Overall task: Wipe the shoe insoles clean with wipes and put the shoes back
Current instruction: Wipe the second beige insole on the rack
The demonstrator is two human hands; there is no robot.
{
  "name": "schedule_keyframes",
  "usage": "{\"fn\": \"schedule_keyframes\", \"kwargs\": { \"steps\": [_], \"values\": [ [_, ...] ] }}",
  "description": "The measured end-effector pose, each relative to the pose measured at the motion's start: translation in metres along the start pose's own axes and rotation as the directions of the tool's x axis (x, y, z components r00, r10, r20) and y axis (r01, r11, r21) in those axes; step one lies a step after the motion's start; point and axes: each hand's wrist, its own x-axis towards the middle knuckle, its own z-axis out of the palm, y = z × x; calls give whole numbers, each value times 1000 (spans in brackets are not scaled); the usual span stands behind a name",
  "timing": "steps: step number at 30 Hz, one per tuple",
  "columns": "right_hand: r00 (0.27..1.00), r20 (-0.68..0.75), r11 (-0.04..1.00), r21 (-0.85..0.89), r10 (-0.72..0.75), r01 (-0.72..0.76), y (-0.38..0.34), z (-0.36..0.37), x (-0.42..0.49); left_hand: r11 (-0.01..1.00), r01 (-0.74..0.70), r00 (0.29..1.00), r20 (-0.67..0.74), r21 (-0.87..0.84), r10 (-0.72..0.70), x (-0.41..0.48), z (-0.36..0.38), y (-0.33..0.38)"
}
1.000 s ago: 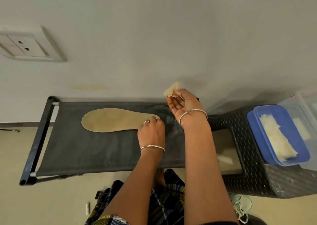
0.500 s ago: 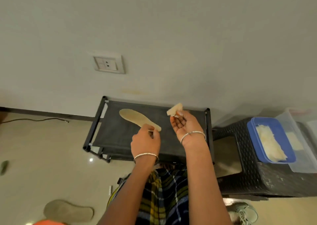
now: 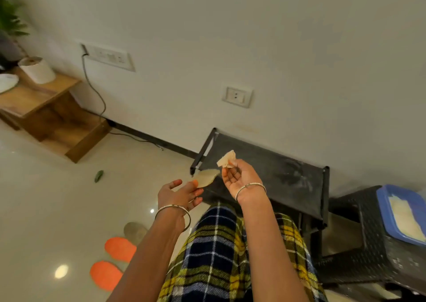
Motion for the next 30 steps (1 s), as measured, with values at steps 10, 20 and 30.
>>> {"fn": "schedule_keyframes", "kwargs": {
  "steps": [10,20,30],
  "values": [
    [999,-5,978,-203,53,-53,116,58,7,963,163,971,-135,-215,-195,57,-131,-12],
    [986,-126,871,-466,112,-158,149,67,100,824,430,839,-174,-369,-515,168,-153,-81],
    [992,-4,590,-804,124,-77,189,108,206,771,378,775,-282,-512,-566,302,-149,-167]
  ]
}}
